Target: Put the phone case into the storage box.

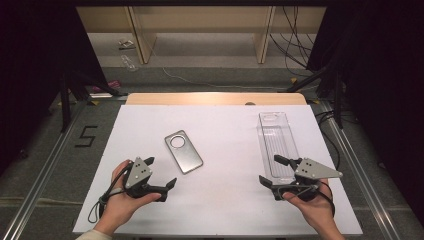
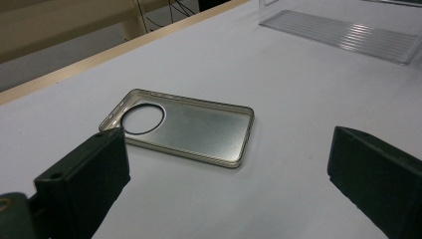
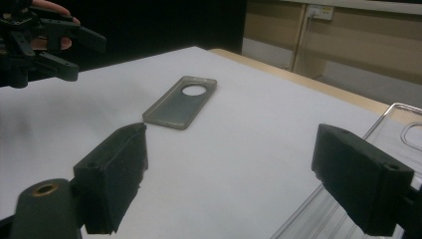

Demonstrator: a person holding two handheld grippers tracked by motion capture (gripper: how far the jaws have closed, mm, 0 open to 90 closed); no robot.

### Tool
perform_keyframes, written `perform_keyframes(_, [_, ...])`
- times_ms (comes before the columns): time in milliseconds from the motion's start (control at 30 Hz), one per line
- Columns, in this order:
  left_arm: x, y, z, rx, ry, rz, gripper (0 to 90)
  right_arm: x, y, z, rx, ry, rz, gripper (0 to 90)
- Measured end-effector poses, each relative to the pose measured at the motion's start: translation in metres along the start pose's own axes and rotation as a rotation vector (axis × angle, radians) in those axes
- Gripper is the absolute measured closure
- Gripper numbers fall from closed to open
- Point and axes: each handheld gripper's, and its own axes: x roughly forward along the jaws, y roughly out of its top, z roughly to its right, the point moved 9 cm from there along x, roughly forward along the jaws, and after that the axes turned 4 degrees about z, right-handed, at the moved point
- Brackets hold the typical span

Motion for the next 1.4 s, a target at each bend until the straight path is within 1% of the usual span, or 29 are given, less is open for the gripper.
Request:
perform_keyframes(133, [0.0, 0.001, 0.0, 0.001, 0.002, 0.006, 3.3, 0.0, 0.0, 0.0, 0.003, -0.002, 0.001, 15.7])
perform_keyframes(267, [0.0, 0.002, 0.0, 0.007, 0.002, 0.011, 6.7, 0.0, 0.001, 0.0, 0.005, -0.003, 0.006, 15.7])
perform_keyframes(333, [0.001, 0.004, -0.001, 0.005, 0.003, 0.014, 14.3, 0.0, 0.001, 0.0, 0.006, -0.004, 0.006, 15.7])
perform_keyframes(367, [0.002, 0.004, -0.001, 0.01, 0.005, 0.01, 17.8, 0.0, 0.001, 0.0, 0.006, -0.007, 0.007, 15.7])
perform_keyframes(400, [0.003, 0.004, -0.002, 0.019, 0.008, 0.001, 23.4, 0.0, 0.002, 0.0, 0.008, -0.007, 0.009, 15.7])
perform_keyframes(467, [0.004, 0.004, -0.002, 0.022, 0.009, -0.004, 39.6, 0.001, 0.002, -0.001, 0.005, -0.006, 0.008, 15.7])
perform_keyframes(500, [0.007, 0.004, -0.003, 0.003, 0.01, -0.022, 47.7, 0.001, 0.002, -0.001, 0.004, -0.005, 0.008, 15.7])
perform_keyframes(533, [0.007, 0.004, -0.003, 0.003, 0.01, -0.022, 55.5, 0.002, 0.002, -0.002, 0.003, -0.003, 0.006, 15.7])
perform_keyframes(567, [0.011, 0.003, -0.002, -0.007, -0.003, -0.046, 64.3, 0.002, 0.002, -0.002, 0.001, -0.002, 0.005, 15.7])
perform_keyframes(600, [0.011, 0.003, -0.002, -0.007, -0.003, -0.046, 71.1, 0.003, 0.002, -0.002, 0.003, -0.001, 0.005, 15.7])
perform_keyframes(633, [0.018, 0.002, -0.002, -0.008, -0.004, -0.09, 79.8, 0.003, 0.002, -0.002, 0.006, -0.001, 0.007, 15.7])
perform_keyframes(700, [0.026, 0.002, -0.002, -0.021, -0.015, -0.121, 89.0, 0.004, 0.002, -0.003, 0.004, -0.001, 0.006, 15.7])
perform_keyframes(733, [0.032, 0.002, -0.003, -0.025, -0.023, -0.137, 89.7, 0.004, 0.002, -0.003, 0.004, -0.001, 0.006, 15.7])
perform_keyframes(767, [0.038, 0.002, -0.004, -0.029, -0.022, -0.152, 89.7, 0.004, 0.002, -0.003, 0.005, -0.001, 0.006, 15.7])
perform_keyframes(800, [0.038, 0.002, -0.004, -0.029, -0.022, -0.152, 89.8, 0.004, 0.002, -0.003, 0.005, -0.003, 0.005, 15.7])
perform_keyframes(833, [0.054, 0.004, -0.006, -0.043, -0.03, -0.178, 89.8, 0.004, 0.001, -0.003, 0.006, -0.004, 0.005, 15.7])
perform_keyframes(933, [0.074, 0.009, -0.008, -0.065, -0.034, -0.201, 89.8, 0.003, 0.001, -0.001, 0.011, -0.007, 0.005, 15.7])
perform_keyframes(1133, [0.113, 0.024, -0.013, -0.051, -0.013, -0.243, 89.8, 0.003, 0.0, 0.0, 0.015, -0.003, 0.003, 15.7])
perform_keyframes(1167, [0.119, 0.026, -0.013, -0.046, -0.012, -0.254, 89.8, 0.003, 0.0, 0.0, 0.015, -0.003, 0.005, 15.7])
perform_keyframes(1200, [0.119, 0.026, -0.013, -0.046, -0.012, -0.254, 89.8, 0.003, 0.001, 0.0, 0.015, -0.002, 0.008, 15.7])
perform_keyframes(1233, [0.129, 0.028, -0.012, -0.048, -0.011, -0.265, 89.8, 0.003, 0.001, 0.0, 0.015, -0.002, 0.008, 15.7])
perform_keyframes(1333, [0.143, 0.028, -0.009, -0.053, -0.011, -0.286, 89.8, 0.003, 0.0, 0.0, 0.015, 0.0, 0.007, 15.7])
perform_keyframes(1400, [0.146, 0.028, -0.007, -0.054, -0.013, -0.292, 89.8, 0.003, 0.0, 0.0, 0.016, 0.0, 0.006, 15.7])
